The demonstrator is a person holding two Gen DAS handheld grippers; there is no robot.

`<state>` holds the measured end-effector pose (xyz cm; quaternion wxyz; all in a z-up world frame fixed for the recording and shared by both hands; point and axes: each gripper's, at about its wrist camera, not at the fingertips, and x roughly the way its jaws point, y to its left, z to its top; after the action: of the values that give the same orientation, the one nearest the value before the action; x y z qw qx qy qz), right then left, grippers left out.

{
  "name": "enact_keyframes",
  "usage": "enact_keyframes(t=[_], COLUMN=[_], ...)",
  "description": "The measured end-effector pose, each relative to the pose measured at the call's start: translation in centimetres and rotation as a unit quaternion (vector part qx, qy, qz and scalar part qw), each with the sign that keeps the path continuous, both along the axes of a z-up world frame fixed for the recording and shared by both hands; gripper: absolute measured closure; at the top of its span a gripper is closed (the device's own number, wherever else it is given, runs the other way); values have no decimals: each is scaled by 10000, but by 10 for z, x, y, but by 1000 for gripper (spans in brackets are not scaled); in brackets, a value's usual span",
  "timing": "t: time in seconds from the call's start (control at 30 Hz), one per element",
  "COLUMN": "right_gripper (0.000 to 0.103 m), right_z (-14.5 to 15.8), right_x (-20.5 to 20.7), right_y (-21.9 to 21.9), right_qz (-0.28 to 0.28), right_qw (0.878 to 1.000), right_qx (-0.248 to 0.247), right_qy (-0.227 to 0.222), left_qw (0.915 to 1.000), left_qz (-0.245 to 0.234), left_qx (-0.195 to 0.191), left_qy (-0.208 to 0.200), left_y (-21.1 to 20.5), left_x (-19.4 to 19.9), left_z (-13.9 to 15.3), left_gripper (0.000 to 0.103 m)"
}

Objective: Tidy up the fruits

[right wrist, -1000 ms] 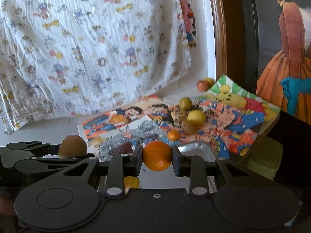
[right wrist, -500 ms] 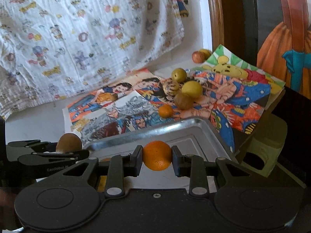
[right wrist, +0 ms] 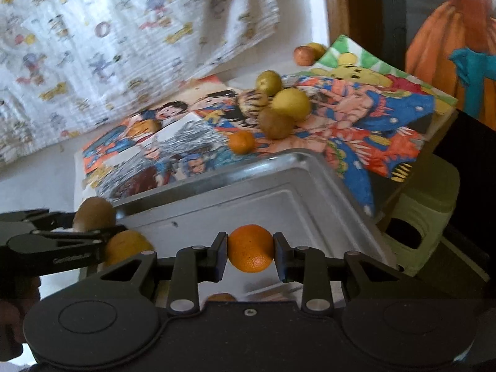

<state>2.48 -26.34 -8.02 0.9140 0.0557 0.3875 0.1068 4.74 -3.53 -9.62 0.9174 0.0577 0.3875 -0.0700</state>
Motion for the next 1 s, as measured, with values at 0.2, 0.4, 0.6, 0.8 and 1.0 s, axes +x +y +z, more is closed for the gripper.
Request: enact_keyframes(t=[0.2,0.4,0.6,0.8,1.0], right_gripper=[70,70,70,69,66], right_z=[-10,-20,-26,-26,-26], right_x=[2,6,5,4,3], right_y=[36,46,51,52,52], right_qz=[637,776,861,912,898], right_qw=[9975,9962,9948,9941,9942], right_qx=[-309,-365,-525,-570,-567], right_qy=[23,153,151,154,145], left_qw=[10000,10000,10000,10000,10000], left_qz=[-26,-18,-20,-18,-4], left_qx=[18,-17,-39,-48,-72], left_qy=[-9,17,-9,-4,-14], left_y=[-2,-1,-2,-2,-1], left_x=[1,2,2,2,1], left_z=[1,0,0,0,1], left_gripper=[40,39,38,37,37])
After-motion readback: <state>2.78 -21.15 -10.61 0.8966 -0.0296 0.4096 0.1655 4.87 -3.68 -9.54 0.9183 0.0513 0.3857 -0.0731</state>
